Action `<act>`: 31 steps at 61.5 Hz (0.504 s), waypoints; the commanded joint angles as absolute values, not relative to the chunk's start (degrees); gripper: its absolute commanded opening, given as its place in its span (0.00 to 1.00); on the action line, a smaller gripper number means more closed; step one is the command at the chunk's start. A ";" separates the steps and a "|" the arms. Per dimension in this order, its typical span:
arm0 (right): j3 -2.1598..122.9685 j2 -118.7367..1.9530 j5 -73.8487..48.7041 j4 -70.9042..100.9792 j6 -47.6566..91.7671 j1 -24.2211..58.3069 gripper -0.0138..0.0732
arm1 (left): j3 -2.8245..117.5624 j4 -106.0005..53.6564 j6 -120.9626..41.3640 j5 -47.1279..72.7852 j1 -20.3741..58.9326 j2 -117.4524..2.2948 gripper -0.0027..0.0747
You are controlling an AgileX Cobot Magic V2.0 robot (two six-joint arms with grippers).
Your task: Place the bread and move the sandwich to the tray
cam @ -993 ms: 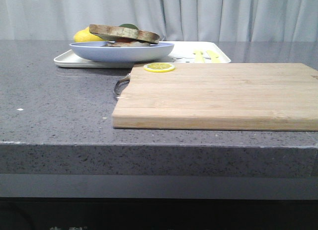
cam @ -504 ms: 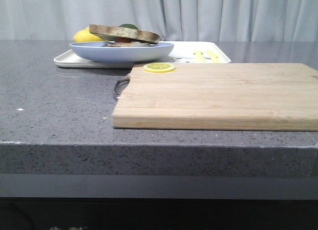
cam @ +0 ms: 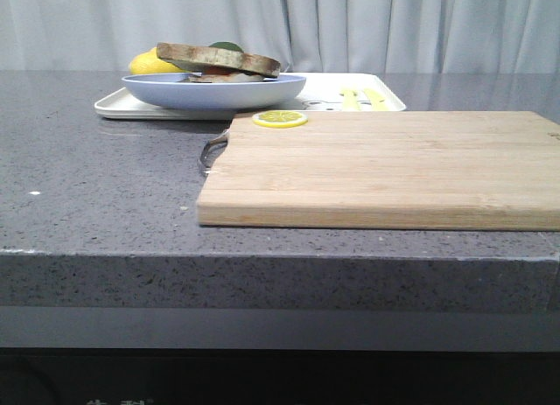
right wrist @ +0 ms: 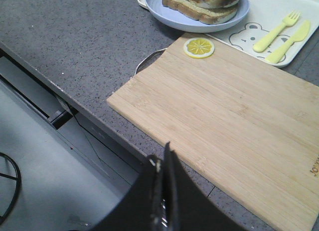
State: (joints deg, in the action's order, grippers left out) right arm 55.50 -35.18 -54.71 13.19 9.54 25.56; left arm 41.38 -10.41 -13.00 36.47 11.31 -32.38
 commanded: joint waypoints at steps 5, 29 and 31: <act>56.72 -35.34 -51.06 13.70 9.62 25.32 0.08 | 39.35 -8.35 -12.93 31.91 6.55 -24.22 0.01; 56.72 -35.34 -51.06 13.70 9.62 25.32 0.08 | 24.47 -9.43 -11.55 26.02 -2.99 -6.60 0.01; 56.72 -35.34 -51.06 13.70 9.62 25.32 0.08 | 23.27 -9.08 -10.32 24.90 -2.99 -6.03 0.01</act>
State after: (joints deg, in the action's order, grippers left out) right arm 55.50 -35.18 -54.71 13.19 9.54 25.56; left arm 24.50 -8.55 -12.56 32.11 -2.78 -6.62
